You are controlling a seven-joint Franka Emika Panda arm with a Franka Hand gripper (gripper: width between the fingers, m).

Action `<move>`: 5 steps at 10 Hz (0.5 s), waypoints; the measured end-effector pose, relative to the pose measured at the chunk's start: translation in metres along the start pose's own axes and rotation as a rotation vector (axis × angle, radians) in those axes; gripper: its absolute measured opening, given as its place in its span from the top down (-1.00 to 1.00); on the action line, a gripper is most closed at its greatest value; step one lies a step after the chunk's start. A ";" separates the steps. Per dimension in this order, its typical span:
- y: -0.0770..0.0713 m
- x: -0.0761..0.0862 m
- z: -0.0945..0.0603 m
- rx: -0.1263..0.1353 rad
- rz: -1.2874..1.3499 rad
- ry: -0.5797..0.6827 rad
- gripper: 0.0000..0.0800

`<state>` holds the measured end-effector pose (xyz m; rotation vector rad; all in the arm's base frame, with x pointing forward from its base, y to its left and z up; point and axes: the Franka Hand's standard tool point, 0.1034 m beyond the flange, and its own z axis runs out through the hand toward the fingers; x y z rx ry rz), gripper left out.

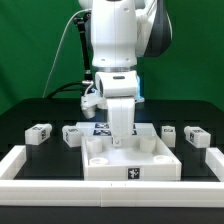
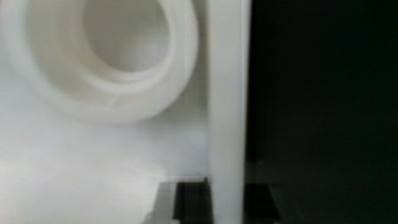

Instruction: Assemble one leg

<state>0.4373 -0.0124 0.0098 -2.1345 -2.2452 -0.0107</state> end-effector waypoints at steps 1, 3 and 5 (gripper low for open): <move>0.005 0.012 0.000 -0.004 0.022 0.004 0.85; 0.018 0.031 0.001 -0.014 0.027 0.011 0.85; 0.032 0.053 0.001 -0.028 0.050 0.024 0.85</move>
Offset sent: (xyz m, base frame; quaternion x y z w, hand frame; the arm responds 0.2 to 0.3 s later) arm 0.0220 0.0359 -0.0139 0.0084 0.0166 -0.0020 0.9998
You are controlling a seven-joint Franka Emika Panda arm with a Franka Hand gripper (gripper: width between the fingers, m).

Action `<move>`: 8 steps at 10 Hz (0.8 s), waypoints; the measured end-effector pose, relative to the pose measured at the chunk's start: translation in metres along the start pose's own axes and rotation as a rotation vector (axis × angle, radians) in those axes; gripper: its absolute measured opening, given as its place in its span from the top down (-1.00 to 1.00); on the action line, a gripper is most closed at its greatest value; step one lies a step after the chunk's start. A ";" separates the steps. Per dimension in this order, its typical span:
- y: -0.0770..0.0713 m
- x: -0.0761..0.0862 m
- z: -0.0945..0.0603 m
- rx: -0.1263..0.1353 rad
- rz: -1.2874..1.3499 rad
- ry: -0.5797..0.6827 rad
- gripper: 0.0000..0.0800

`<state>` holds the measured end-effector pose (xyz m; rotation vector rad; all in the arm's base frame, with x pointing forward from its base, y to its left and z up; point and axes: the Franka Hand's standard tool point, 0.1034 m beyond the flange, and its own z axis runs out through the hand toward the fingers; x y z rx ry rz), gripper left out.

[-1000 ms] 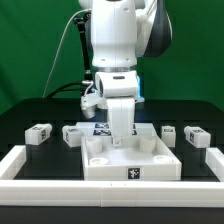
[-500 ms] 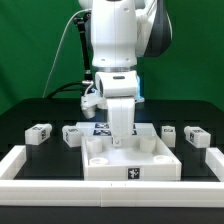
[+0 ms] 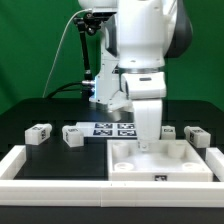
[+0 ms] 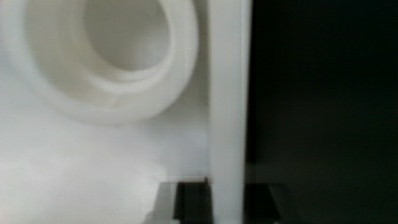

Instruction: Assemble one leg

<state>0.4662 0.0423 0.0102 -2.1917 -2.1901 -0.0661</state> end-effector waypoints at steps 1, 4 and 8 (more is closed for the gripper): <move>0.003 0.006 0.000 -0.007 -0.009 0.005 0.85; 0.012 0.017 0.001 0.007 0.011 0.005 0.85; 0.024 0.017 0.000 0.023 0.022 0.001 0.85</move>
Offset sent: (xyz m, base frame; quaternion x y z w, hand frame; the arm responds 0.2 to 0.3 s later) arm 0.0133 0.0215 -0.0071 0.0222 0.0083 -0.0019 0.9997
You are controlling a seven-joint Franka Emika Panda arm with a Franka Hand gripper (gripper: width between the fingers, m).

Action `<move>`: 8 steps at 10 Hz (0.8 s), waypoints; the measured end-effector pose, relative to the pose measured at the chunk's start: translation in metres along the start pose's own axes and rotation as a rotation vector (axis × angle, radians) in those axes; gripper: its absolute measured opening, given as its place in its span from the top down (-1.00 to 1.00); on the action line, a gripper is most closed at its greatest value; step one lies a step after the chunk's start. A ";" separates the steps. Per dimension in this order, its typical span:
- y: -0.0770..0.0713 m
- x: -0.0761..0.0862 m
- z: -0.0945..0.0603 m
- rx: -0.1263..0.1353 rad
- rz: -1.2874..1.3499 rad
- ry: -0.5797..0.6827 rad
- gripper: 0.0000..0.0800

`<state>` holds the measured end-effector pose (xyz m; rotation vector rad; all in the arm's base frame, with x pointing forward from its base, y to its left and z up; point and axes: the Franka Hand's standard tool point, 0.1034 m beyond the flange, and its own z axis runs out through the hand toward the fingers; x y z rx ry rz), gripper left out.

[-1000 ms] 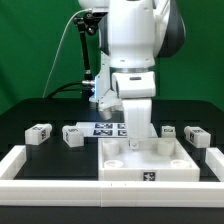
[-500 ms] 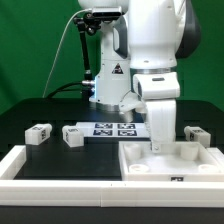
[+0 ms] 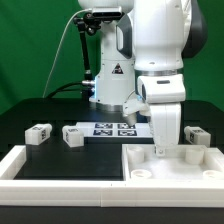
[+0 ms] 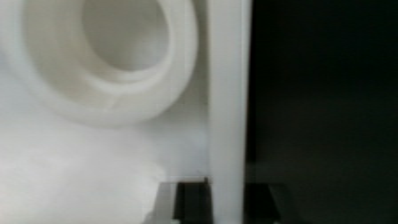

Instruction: Assemble one leg

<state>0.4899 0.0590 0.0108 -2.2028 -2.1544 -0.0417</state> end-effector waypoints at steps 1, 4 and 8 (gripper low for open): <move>0.000 0.000 0.000 -0.002 0.000 0.000 0.85; 0.000 -0.001 0.000 -0.001 0.001 0.000 0.63; 0.000 -0.001 0.000 -0.001 0.002 0.000 -0.56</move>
Offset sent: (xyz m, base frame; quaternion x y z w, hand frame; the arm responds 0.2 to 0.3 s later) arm 0.0000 0.0000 0.0000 0.0000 0.0000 0.0000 1.0000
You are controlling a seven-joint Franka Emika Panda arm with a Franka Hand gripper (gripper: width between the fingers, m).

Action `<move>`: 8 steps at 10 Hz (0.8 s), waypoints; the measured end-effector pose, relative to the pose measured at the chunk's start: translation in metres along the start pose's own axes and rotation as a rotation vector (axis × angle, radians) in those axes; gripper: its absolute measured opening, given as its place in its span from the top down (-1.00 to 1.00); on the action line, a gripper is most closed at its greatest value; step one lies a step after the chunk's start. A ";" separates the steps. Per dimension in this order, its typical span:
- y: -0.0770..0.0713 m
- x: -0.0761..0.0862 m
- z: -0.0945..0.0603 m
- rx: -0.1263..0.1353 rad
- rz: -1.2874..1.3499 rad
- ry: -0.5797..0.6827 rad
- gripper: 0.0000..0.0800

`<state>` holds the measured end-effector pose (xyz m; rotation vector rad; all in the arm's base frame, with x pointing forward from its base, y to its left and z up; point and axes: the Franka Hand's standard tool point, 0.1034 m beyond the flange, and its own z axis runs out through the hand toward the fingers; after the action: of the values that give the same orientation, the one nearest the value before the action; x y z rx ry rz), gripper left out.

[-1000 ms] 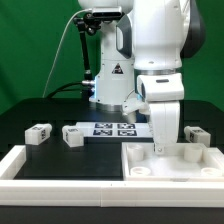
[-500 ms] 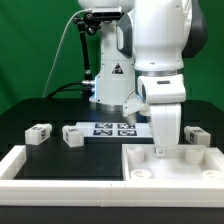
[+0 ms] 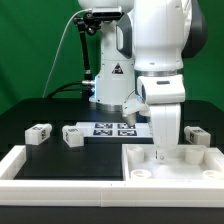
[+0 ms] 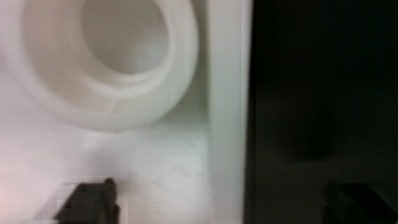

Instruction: Assemble one leg

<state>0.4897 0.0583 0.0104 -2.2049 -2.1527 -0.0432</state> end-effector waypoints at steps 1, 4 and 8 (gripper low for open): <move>0.000 0.000 0.000 0.000 0.000 0.000 -0.56; 0.000 0.001 -0.002 -0.003 0.013 0.000 -0.62; -0.010 0.021 -0.044 -0.055 0.129 -0.015 -0.62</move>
Offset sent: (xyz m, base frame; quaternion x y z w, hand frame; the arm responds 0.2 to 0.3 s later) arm 0.0000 0.0000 0.0000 0.0000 0.0000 0.0000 1.0000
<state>0.4809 0.0765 0.0559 -2.3768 -2.0351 -0.0810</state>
